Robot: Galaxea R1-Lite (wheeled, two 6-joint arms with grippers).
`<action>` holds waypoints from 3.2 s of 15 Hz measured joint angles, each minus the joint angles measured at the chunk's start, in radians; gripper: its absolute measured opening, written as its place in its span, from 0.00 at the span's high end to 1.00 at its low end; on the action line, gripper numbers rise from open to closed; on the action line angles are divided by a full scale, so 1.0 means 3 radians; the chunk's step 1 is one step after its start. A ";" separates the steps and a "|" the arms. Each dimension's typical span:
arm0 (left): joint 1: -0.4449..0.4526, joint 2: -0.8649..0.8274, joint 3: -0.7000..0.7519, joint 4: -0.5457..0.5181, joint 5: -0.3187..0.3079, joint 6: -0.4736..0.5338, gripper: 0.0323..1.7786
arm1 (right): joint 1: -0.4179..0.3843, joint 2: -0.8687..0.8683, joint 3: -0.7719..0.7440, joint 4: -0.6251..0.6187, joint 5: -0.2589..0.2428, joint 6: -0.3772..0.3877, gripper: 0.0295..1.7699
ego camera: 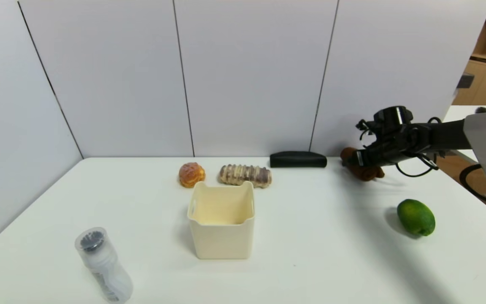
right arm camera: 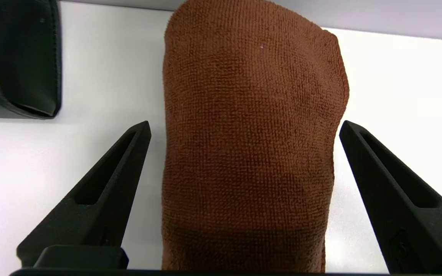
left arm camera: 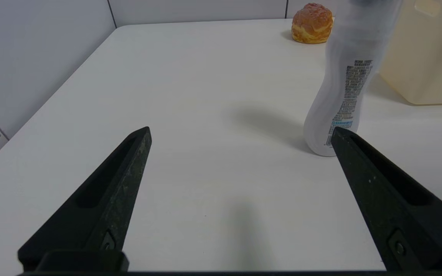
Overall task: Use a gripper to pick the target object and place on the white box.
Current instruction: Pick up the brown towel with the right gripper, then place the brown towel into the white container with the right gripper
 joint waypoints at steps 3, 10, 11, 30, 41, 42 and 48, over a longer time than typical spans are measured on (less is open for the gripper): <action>0.0000 0.0000 0.0000 0.0000 0.0000 -0.0001 0.05 | -0.0001 0.0048 -0.0003 -0.0113 0.0005 -0.0018 0.20; 0.0000 0.0000 0.0000 0.0000 0.0000 0.0001 0.05 | -0.0022 0.0089 0.0005 -0.0113 0.0016 -0.0052 0.61; 0.0000 0.0000 0.0000 0.0000 0.0000 0.0003 0.05 | -0.0023 0.0083 0.0016 -0.0101 0.0018 -0.0048 0.61; 0.0000 0.0000 0.0000 0.0000 0.0001 -0.0001 0.05 | 0.1148 -0.1177 -0.0104 -0.1149 0.0782 -0.0336 0.62; -0.0001 0.0000 0.0000 0.0000 0.0000 0.0001 0.05 | 0.1756 -0.1462 0.0479 -0.0851 0.2289 -0.0659 0.62; 0.0000 0.0000 0.0000 0.0000 0.0000 0.0001 0.05 | 0.1782 -0.1496 0.0525 -0.0699 0.2338 -0.0772 0.62; 0.0000 0.0000 0.0000 0.0000 0.0000 0.0001 0.05 | 0.2088 -0.1501 0.0645 -0.0530 0.2395 -0.1019 0.62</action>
